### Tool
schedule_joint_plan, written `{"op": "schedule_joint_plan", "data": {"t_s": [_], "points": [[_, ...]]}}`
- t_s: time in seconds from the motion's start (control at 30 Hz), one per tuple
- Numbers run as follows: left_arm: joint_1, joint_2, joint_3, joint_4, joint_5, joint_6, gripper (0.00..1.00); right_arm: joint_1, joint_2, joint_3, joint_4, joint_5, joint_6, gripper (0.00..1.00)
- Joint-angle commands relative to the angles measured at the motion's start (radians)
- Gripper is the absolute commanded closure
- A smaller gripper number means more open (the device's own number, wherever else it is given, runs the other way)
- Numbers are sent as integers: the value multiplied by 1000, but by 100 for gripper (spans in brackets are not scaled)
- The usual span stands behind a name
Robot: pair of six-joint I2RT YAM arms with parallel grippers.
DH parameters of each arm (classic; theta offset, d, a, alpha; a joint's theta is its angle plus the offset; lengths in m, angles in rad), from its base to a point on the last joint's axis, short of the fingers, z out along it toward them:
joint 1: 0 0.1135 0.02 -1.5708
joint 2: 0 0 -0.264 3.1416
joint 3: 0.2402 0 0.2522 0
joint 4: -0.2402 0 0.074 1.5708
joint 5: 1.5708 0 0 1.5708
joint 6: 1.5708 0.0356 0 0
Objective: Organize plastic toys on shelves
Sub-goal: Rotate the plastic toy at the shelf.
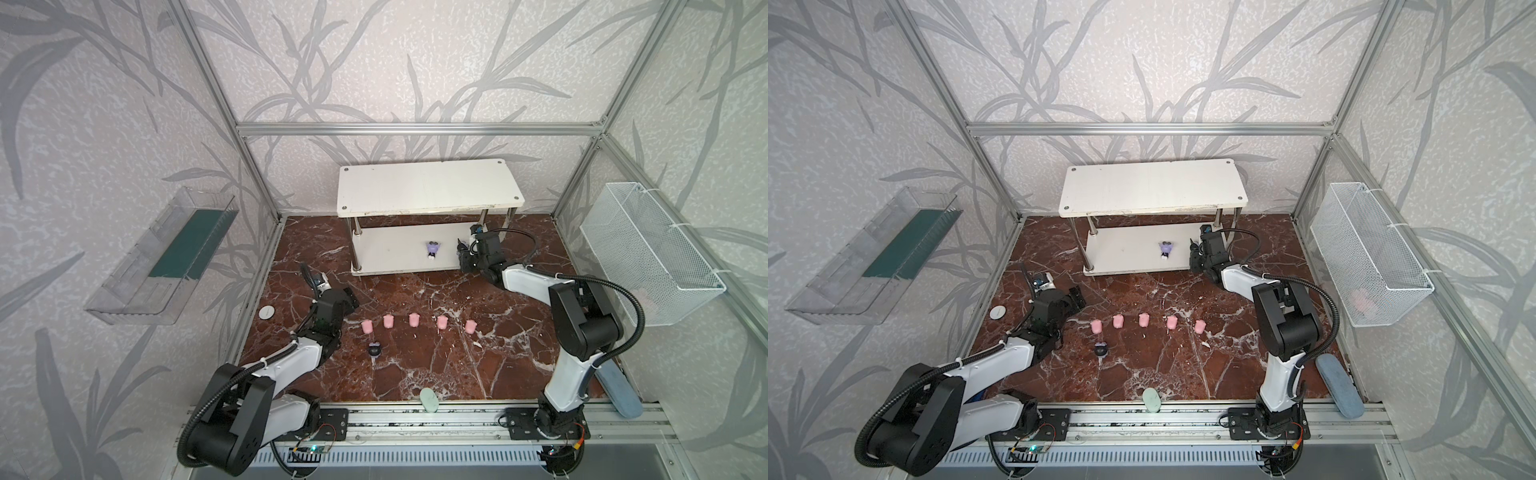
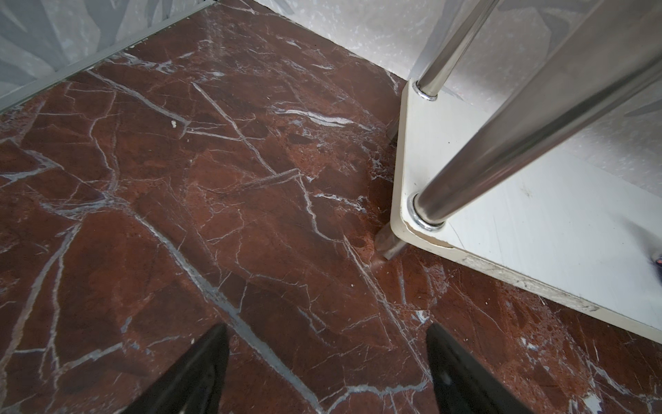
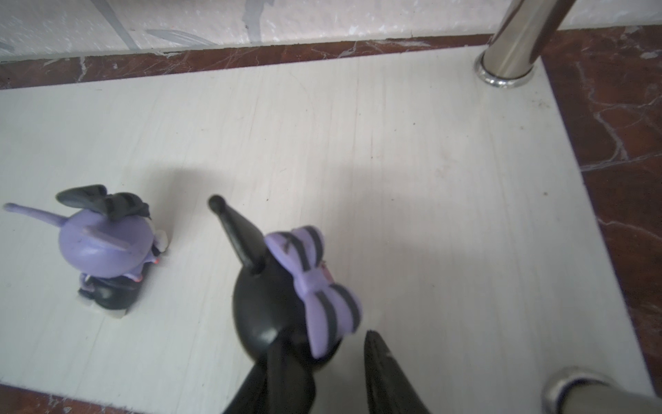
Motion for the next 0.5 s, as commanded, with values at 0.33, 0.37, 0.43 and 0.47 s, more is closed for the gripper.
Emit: {"op": "schedule_joint_plan", "data": {"t_s": [0.33,0.37,0.43,0.47], "points": [[5,14,6,22,-10,-15,16,-20,10,17,-5,29,-2,62],[5,14,6,22,-11,-15,16,-19,9,17,-6,30,-1,62],[5,14,5,22,-12,-16,16,-21,7,15,-5,32,-2,62],[5,14,5,22,-12,-16,16,-21,5,16,-5,33,-3,62]]}}
